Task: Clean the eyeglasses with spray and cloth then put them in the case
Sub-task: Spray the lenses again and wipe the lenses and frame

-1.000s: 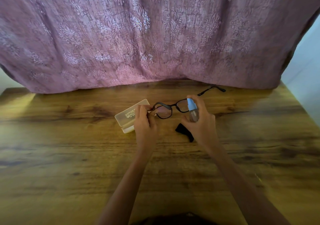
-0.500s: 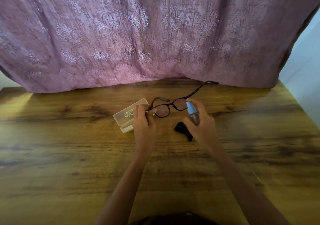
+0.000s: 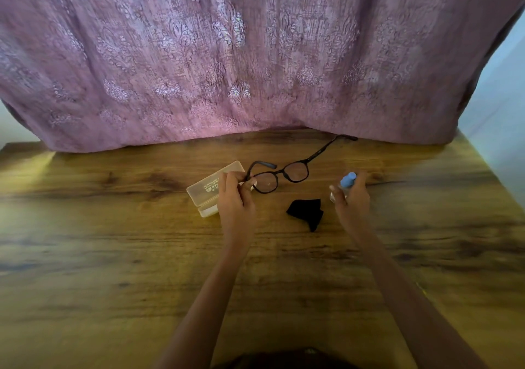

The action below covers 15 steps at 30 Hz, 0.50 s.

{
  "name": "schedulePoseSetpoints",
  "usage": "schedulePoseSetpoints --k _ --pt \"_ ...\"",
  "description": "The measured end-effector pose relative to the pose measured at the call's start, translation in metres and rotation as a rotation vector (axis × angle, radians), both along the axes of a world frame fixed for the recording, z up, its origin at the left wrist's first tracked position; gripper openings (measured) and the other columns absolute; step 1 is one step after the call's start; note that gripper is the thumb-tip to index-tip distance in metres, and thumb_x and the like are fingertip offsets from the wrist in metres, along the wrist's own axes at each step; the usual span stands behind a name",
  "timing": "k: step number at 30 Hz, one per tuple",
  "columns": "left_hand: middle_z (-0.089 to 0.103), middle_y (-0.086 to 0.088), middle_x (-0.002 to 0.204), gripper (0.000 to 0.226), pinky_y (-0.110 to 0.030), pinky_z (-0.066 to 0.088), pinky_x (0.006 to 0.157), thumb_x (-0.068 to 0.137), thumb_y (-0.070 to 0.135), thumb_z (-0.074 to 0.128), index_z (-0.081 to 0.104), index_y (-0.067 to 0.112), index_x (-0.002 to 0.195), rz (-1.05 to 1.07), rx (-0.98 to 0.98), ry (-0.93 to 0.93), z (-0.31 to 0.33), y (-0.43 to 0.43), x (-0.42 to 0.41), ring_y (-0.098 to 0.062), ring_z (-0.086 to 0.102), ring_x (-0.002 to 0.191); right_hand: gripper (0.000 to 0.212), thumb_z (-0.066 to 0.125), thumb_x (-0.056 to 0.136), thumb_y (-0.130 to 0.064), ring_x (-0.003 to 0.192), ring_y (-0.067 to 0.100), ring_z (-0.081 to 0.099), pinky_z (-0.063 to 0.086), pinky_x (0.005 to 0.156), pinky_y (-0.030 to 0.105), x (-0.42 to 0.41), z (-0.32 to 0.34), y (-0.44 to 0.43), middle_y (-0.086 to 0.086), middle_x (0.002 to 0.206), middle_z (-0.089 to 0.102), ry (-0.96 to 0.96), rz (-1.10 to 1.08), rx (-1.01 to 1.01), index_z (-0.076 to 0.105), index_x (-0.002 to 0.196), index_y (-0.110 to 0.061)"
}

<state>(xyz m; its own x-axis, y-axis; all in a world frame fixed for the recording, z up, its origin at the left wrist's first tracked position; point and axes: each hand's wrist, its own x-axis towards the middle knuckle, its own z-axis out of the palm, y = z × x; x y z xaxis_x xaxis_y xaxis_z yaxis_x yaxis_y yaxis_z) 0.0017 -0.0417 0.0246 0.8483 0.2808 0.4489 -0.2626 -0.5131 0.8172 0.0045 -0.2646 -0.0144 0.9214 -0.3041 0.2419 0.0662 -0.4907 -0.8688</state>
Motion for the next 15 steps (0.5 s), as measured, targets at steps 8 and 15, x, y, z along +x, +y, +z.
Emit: schedulePoseSetpoints --k 8,15 --pt "0.056 -0.002 0.096 0.012 -0.006 0.037 0.064 0.091 0.004 0.046 0.058 0.006 0.095 0.002 -0.002 0.009 0.0004 0.0000 -0.0017 -0.002 0.050 0.080 0.037 0.063 0.093 -0.020 0.087 0.015 0.055 0.036 0.061 0.006 0.0013 -0.0069 -0.0007 0.003 0.103 0.055 0.100 -0.049 -0.024 0.045 0.121 -0.003" --pt "0.054 -0.001 0.096 0.013 -0.004 0.037 0.067 0.091 0.001 0.047 0.058 0.006 0.096 0.008 -0.004 0.013 -0.0010 0.0009 -0.0028 0.003 0.049 0.080 0.057 0.074 0.083 -0.026 0.094 0.010 0.056 0.042 0.070 0.017 -0.0028 -0.0069 -0.0065 -0.006 0.108 0.056 0.227 -0.071 0.051 0.044 0.130 -0.012"
